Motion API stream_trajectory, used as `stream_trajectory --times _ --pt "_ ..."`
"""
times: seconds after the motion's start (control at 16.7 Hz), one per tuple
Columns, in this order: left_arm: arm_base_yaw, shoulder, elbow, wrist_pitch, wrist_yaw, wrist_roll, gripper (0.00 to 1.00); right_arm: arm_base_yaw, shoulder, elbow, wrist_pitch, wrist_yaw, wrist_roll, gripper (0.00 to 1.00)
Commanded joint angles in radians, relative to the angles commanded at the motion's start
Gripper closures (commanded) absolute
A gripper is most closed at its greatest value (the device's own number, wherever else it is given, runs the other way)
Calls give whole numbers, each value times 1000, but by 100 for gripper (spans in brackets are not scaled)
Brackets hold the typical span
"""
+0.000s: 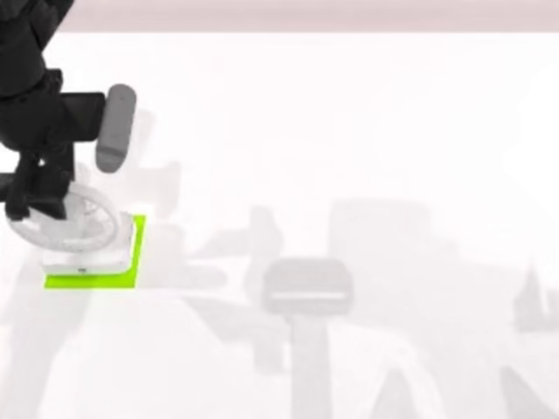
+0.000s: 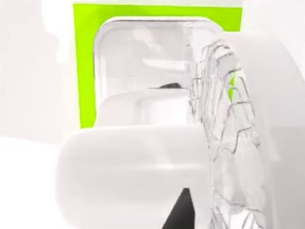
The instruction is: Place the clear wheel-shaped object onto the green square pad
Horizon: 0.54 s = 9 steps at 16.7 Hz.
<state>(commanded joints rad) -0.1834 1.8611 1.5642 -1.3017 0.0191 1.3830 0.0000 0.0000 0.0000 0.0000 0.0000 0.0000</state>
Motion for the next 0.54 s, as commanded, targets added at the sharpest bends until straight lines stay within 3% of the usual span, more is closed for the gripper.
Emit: stream_trajectory --times 0.18,0.54 --pt "0 0 0 0 0 0 2 0 0 0 0 0 0 0" --pt "0 0 0 0 0 0 0 0 0 0 0 0 0 0"
